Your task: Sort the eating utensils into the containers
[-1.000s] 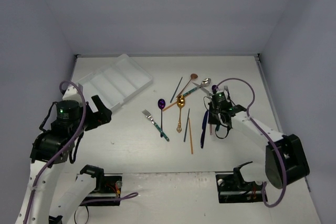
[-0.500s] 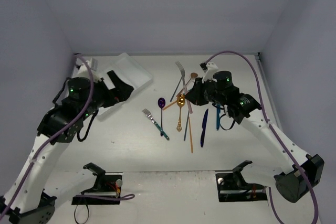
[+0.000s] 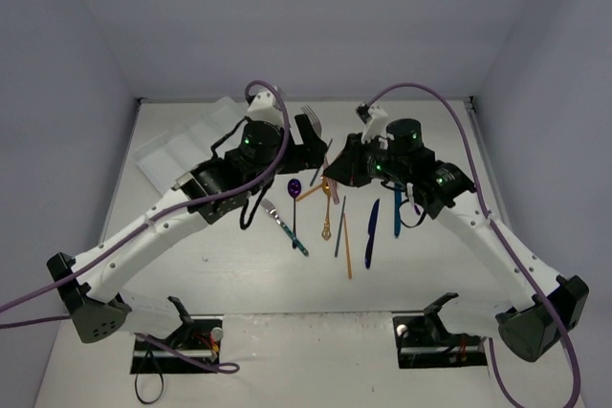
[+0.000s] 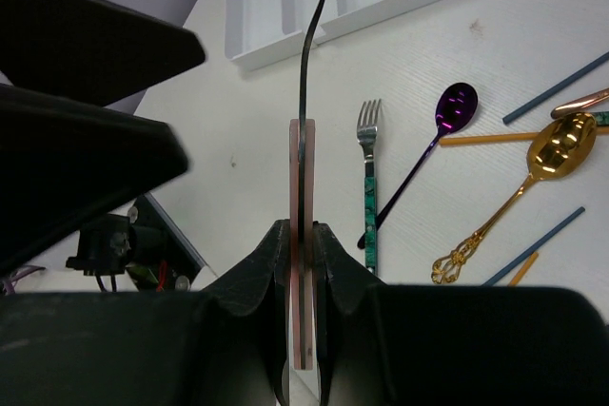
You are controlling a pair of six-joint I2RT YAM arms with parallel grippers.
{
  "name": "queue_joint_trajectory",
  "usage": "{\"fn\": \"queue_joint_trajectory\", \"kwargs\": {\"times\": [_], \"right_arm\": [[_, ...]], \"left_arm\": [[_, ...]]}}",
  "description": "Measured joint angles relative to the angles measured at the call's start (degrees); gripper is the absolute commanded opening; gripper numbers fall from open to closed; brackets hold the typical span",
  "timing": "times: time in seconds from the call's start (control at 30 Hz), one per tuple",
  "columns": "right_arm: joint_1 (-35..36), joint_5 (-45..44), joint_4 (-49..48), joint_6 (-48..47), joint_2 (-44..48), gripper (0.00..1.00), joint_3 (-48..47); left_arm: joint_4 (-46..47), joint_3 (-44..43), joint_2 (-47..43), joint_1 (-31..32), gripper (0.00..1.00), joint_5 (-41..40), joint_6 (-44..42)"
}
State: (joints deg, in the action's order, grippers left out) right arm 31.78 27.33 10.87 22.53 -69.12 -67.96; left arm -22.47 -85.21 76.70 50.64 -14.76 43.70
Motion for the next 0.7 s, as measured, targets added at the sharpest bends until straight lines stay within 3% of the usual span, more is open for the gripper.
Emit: {"fn": "queue_joint_trajectory", "kwargs": {"times": [0.4,0.53,0.7], "right_arm": [[0.1,0.6,-0.4,1.2,2.7,0.0,0.7],[0.1,0.6,-0.4,1.4,3.2,0.0,1.3],[0.1,0.6,-0.5,1.4,3.2,0.0,2.0]], "left_arm": [[4.0,-1.0,5.5,2.2,0.47,-1.6,1.7],[4.4,-0.9,6.0,2.2,0.29,-2.0,2.8],[5.3,-0.5,6.1,2.2,0.0,-2.6,3.9]]}}
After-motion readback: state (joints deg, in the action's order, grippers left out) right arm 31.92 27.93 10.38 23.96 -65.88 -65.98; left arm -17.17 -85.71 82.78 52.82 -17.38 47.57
